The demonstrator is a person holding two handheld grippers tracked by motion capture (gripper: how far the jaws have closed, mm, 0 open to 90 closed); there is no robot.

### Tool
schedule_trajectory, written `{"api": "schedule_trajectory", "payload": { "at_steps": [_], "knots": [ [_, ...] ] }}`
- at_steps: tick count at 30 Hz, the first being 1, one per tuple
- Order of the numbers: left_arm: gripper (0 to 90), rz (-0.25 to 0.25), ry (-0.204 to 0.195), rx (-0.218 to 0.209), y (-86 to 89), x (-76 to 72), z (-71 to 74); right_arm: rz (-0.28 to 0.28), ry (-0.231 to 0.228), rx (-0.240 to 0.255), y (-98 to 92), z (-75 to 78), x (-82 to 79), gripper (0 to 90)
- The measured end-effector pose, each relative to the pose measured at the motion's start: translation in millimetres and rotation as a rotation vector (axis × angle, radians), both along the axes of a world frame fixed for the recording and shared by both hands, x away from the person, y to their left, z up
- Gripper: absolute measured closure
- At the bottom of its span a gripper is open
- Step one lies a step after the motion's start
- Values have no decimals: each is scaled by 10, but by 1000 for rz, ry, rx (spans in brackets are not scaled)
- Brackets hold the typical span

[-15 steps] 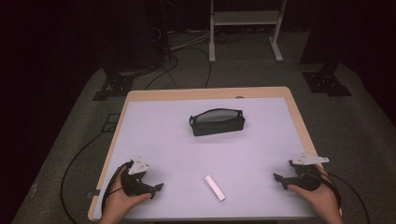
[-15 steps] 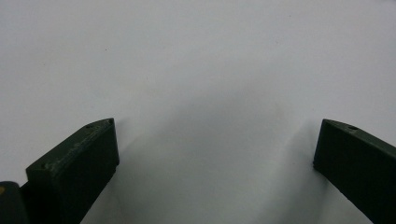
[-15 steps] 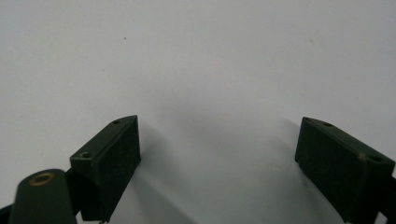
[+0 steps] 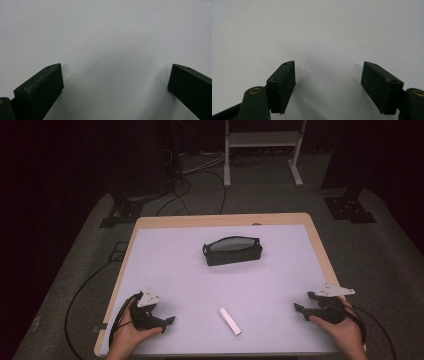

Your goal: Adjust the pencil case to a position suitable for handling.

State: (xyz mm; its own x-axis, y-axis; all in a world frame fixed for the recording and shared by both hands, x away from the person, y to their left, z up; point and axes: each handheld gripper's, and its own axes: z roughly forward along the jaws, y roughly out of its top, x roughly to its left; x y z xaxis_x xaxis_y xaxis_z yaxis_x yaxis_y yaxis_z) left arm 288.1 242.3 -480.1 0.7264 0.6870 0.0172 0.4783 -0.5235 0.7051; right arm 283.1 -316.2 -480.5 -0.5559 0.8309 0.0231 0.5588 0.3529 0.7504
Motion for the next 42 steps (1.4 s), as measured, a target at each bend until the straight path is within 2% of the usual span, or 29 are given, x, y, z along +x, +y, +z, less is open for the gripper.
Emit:
{"api": "schedule_trajectory", "payload": {
  "at_steps": [8, 17, 20, 30, 33, 42],
  "knots": [
    [0, 0, 2, 0, 3, 0, 1, 42, -13, 0, 117, 89, 44, 279],
    [0, 0, 3, -1, 3, 0, 0, 93, -11, 31, 193, 123, 151, 308],
    [0, 0, 3, -1, 3, 0, 0, 112, -24, 53, 210, 166, 182, 316],
    [0, 0, 4, -2, 5, 1, -1, 190, -60, 60, 323, 291, 328, 328],
    [0, 0, 4, -3, 6, 2, -1, 212, -68, 78, 367, 340, 401, 332],
    [0, 0, 4, -3, 5, 1, -1, 221, -76, 78, 445, 408, 493, 336]
  ]
}}
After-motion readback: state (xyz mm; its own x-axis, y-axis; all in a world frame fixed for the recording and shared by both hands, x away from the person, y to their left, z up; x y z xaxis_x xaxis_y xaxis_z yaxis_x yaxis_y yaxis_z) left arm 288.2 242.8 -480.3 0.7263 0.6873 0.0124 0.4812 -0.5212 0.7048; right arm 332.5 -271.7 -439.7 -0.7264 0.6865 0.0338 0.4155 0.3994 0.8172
